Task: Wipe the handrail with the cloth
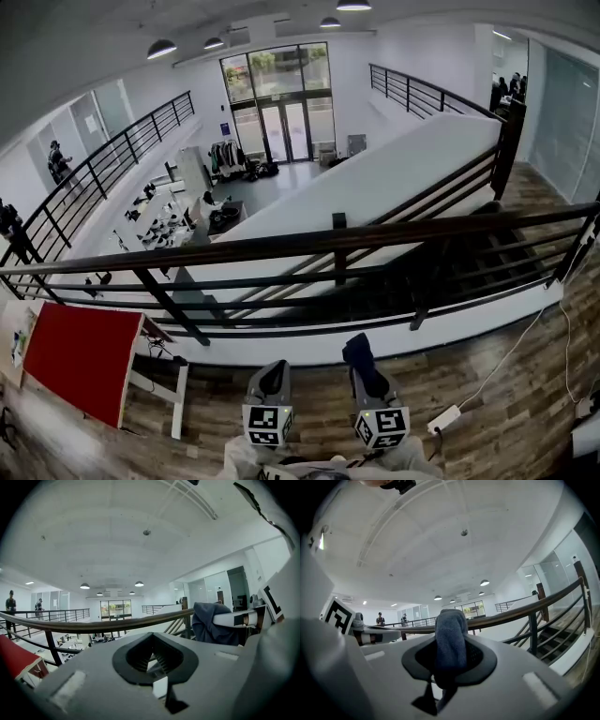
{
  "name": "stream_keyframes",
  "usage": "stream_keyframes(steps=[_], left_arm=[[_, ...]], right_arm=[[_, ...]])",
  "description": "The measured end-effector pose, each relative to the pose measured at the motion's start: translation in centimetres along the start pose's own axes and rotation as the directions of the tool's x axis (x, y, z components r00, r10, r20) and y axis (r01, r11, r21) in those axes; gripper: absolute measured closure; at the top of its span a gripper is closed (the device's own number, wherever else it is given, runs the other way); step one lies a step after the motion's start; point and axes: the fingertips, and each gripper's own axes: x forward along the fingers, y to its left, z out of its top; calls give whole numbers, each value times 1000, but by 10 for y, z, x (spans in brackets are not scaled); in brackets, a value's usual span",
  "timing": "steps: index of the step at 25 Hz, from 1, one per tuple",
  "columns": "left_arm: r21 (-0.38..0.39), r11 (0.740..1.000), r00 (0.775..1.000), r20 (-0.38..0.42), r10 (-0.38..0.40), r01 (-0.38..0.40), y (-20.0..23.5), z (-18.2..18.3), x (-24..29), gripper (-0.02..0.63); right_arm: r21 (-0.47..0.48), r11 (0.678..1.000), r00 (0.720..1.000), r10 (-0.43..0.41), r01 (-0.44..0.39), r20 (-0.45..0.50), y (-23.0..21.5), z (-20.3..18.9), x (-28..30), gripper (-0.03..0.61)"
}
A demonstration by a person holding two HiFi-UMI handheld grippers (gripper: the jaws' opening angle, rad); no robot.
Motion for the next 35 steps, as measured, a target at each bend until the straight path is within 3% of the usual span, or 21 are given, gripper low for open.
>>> stream_keyframes(steps=[7,17,22,27,35], left_arm=[[11,1000,1000,-31,6,-6,4,-7,4,609],[14,1000,1000,-9,-19,19,50,-13,31,610],[60,998,999,6,-35,35,109,-15,54,610],[45,996,997,-22,-72,73,176,-22,76,610],[26,998,998,-34,-58,59,284,-29,78,609]], right_arm=[[-17,1000,1000,15,-15,-6,0,-2,13,508],[-33,999,1000,-20,19,-15,16,-8,58,508],[-44,997,998,-59,58,-8,43,-12,112,508],[-58,992,993,-112,111,-23,79,-12,171,508],[-78,994,995,-75,71,-58,170,-17,252,508]])
